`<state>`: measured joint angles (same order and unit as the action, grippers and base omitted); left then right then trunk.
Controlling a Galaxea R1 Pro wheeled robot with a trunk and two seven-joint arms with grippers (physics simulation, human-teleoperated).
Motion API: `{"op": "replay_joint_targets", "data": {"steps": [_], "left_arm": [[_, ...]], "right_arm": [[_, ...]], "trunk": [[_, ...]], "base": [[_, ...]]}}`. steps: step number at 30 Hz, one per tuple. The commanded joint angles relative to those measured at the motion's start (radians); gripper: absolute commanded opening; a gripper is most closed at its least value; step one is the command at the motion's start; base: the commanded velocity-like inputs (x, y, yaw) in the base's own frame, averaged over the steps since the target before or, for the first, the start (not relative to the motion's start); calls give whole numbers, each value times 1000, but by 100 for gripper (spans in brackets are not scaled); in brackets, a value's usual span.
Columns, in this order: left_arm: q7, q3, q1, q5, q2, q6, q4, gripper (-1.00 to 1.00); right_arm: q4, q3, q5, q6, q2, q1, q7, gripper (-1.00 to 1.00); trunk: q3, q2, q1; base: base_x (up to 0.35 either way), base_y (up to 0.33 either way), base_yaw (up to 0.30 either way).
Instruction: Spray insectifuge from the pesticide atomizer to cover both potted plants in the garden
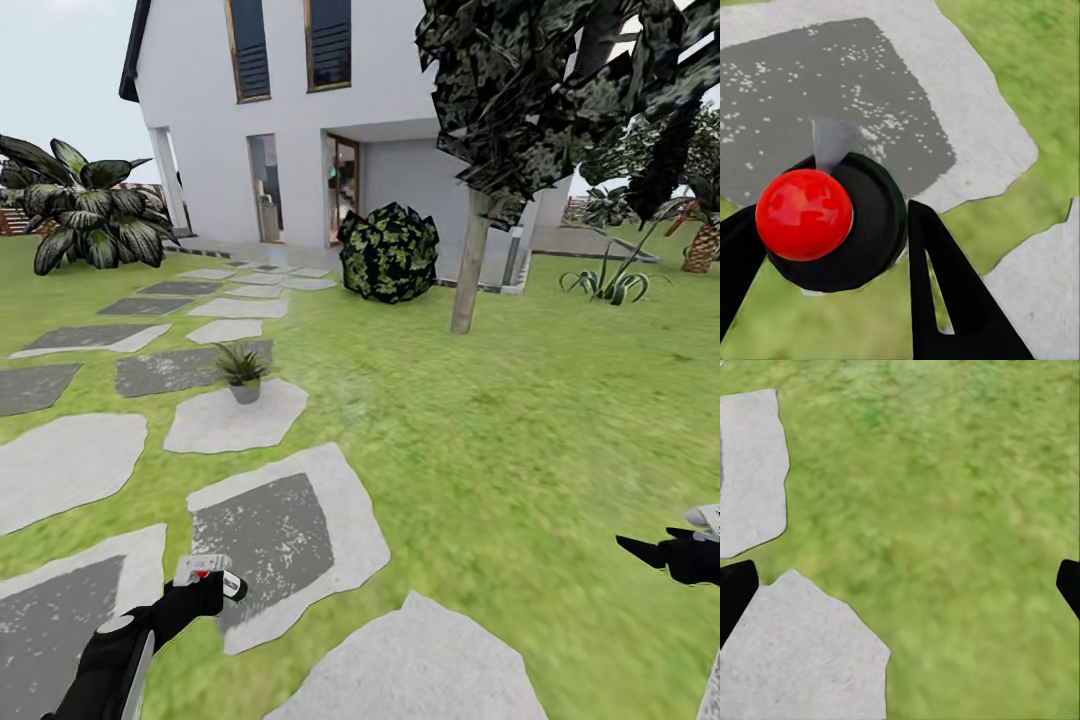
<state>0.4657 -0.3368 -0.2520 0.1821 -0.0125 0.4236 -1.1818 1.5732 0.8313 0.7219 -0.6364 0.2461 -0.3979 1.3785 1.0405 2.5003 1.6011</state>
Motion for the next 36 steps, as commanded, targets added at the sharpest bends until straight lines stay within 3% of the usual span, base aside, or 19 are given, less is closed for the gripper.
{"op": "replay_joint_targets", "data": {"steps": [1, 36], "left_arm": [[10, -4, -1, 9, -1, 3, -1, -100], [10, -4, -1, 10, -1, 3, -1, -100]], "right_arm": [[1, 1, 7, -9, 0, -1, 8, 100], [2, -1, 7, -9, -2, -1, 10, 100]], "trunk": [[2, 0, 0], [6, 0, 0]], "base": [[230, 270, 67], [256, 243, 14]]}}
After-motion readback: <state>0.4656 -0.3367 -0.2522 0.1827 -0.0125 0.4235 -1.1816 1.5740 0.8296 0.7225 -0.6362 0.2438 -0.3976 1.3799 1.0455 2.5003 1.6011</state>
